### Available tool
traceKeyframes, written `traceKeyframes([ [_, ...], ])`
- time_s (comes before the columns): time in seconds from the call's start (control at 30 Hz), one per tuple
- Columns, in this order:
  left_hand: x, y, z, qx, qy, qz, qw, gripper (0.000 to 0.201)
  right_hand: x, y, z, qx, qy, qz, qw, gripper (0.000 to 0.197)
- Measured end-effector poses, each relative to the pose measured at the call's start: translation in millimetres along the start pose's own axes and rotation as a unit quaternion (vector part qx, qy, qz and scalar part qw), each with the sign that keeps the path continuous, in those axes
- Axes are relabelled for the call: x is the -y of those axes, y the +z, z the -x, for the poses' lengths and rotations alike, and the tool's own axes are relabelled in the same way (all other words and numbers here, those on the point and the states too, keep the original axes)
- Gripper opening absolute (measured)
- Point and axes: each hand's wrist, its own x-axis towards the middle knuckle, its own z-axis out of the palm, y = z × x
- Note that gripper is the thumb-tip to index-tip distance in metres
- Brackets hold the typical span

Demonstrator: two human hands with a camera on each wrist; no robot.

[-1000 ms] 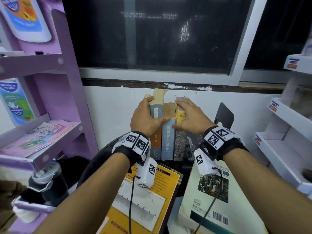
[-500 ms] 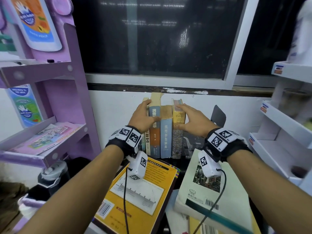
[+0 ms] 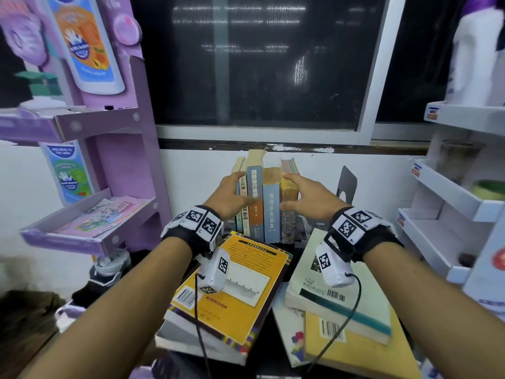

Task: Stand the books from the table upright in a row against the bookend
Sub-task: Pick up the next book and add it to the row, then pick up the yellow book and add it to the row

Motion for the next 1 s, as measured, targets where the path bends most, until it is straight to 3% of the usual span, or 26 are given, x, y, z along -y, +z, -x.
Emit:
traceKeyframes([
  [0.33, 32, -10, 46, 0.123, -0.128, -0.063, 0.982, 0.069, 10, 39, 20, 0.139, 0.052, 0.003, 0.989, 0.088],
  [0.6, 52, -2, 56, 0.186, -0.181, -0.109, 0.960, 0.060, 8, 71, 17, 0.221, 0.102, 0.056, 0.968, 0.103],
  [0.73, 58, 0, 54, 0.208, -0.217, -0.120, 0.946, 0.074, 5, 78, 14, 0.249, 0.119, 0.057, 0.959, 0.107],
  [0.87, 62, -3, 57, 0.240, -0.230, -0.142, 0.932, 0.067, 2, 83, 13, 0.278, 0.138, 0.078, 0.947, 0.108],
  [1.0, 67, -7, 57, 0.242, -0.225, -0.170, 0.928, 0.085, 0, 88, 11, 0.305, 0.155, 0.086, 0.936, 0.113],
])
